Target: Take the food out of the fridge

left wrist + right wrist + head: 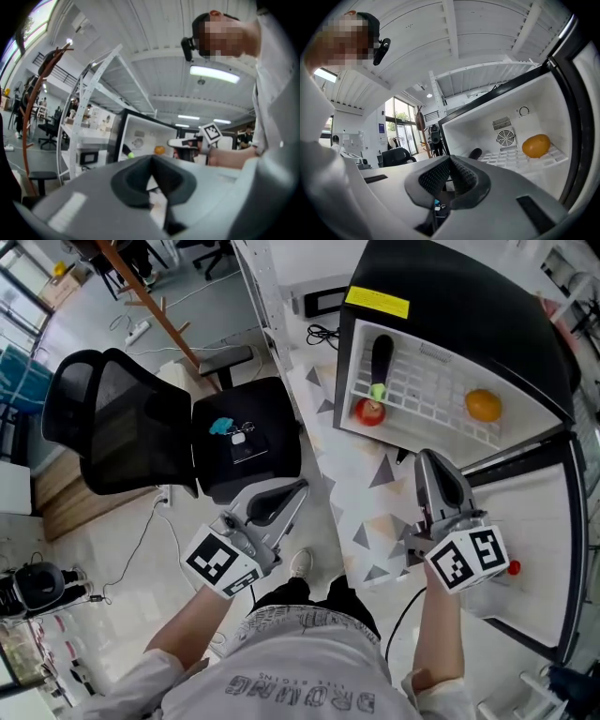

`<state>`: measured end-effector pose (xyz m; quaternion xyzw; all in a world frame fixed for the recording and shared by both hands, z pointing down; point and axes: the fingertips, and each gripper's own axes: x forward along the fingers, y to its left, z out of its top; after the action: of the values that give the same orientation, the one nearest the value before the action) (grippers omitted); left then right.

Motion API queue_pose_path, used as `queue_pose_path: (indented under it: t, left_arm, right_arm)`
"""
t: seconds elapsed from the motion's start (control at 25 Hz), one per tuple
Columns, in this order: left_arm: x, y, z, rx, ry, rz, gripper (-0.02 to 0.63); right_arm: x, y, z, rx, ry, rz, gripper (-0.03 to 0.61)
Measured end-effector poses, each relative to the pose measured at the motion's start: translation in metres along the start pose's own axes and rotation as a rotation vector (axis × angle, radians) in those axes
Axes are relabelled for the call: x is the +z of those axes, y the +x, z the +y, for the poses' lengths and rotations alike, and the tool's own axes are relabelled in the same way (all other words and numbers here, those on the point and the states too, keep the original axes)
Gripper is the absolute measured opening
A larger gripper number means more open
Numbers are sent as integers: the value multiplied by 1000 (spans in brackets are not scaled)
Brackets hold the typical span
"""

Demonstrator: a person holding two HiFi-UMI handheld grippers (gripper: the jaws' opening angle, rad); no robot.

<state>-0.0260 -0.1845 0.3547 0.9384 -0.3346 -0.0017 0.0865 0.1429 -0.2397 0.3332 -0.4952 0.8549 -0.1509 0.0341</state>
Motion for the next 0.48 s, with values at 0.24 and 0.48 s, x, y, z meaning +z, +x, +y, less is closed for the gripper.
queue_pose_path:
  t: [0.24,0.48]
  left_arm:
    - [-6,10,8,48,-12,12,6]
    - [-8,13,20,84,-18,14,6]
  right_arm:
    - [5,32,-17,17,-17,11,2]
    - [7,59,-29,27,-27,25,2]
